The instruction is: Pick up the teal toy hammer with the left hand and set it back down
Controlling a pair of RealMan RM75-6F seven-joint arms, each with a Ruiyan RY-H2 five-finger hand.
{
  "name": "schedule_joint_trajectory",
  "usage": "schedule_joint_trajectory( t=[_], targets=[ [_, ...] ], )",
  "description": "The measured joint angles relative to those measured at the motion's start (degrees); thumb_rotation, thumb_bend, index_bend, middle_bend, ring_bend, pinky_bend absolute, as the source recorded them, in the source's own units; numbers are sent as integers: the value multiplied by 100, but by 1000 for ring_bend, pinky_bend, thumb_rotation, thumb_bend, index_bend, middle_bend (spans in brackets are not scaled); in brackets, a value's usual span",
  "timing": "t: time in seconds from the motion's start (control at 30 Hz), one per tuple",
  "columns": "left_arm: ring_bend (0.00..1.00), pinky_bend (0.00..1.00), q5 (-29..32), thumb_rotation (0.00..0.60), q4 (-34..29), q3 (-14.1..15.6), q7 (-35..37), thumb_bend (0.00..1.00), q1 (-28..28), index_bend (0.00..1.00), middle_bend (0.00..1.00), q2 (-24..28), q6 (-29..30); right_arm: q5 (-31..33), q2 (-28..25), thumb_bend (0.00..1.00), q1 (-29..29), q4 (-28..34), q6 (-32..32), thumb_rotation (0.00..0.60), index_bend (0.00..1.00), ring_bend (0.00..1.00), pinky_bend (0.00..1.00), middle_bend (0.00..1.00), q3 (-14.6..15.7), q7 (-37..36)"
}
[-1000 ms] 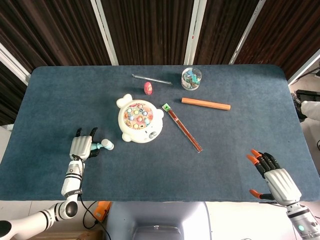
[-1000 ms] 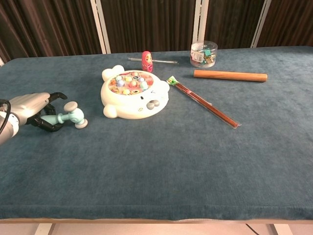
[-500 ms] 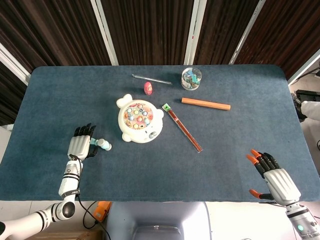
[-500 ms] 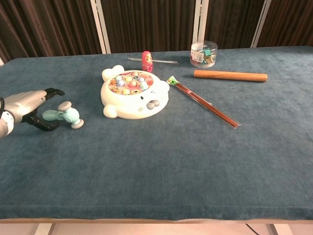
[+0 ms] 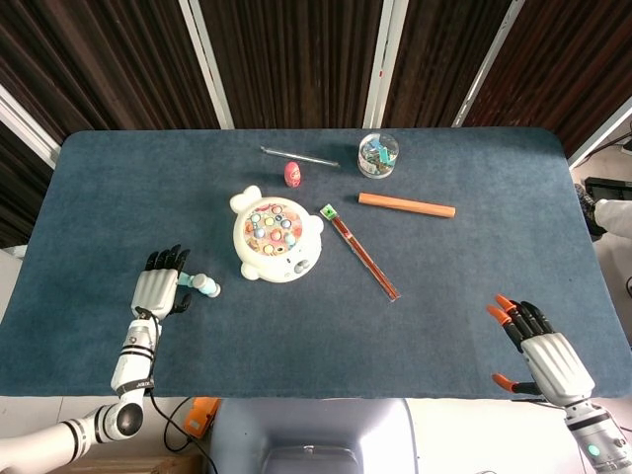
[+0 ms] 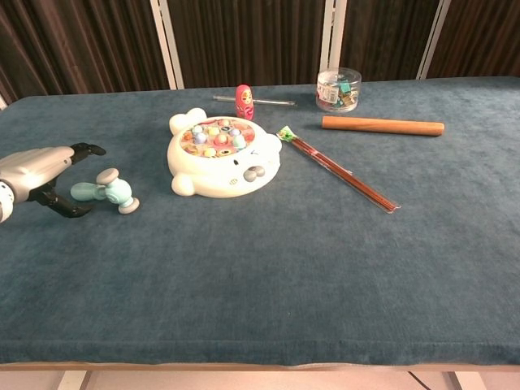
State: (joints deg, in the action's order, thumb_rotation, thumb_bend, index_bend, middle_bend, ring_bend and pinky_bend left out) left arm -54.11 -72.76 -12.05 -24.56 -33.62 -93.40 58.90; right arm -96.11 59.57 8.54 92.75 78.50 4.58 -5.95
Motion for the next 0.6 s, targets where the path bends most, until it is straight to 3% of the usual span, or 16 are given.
schedule_joint_trajectory(
  t=[0.13,0.27,0.37,0.5,0.6],
  targets=[
    [0,0,-325,600,-617,232,-23,359,227,0,0,491,302,-20,-19,273,-52,-25,110,600,0,0,0,0,5,-49],
    [0,0,-1129,600,-1462,797,201,365,762,0,0,1337,883,9,2,272,-70,-32,112,600,0,0,0,0,-1,20],
    [0,0,-2066,600,-1847,1373,761,368,1366,4,0,1884,1581,46,50,273,-83,-20,100,600,0,0,0,0,-12,174],
    [0,0,-3173,600,-1731,1816,1619,378,2042,19,0,2066,2712,110,135,274,-110,11,87,600,0,0,0,0,-31,440],
    [0,0,-3805,600,-1488,1987,1969,378,2409,19,0,2093,3467,127,172,273,-139,48,117,600,0,0,0,0,-43,507]
  ],
)
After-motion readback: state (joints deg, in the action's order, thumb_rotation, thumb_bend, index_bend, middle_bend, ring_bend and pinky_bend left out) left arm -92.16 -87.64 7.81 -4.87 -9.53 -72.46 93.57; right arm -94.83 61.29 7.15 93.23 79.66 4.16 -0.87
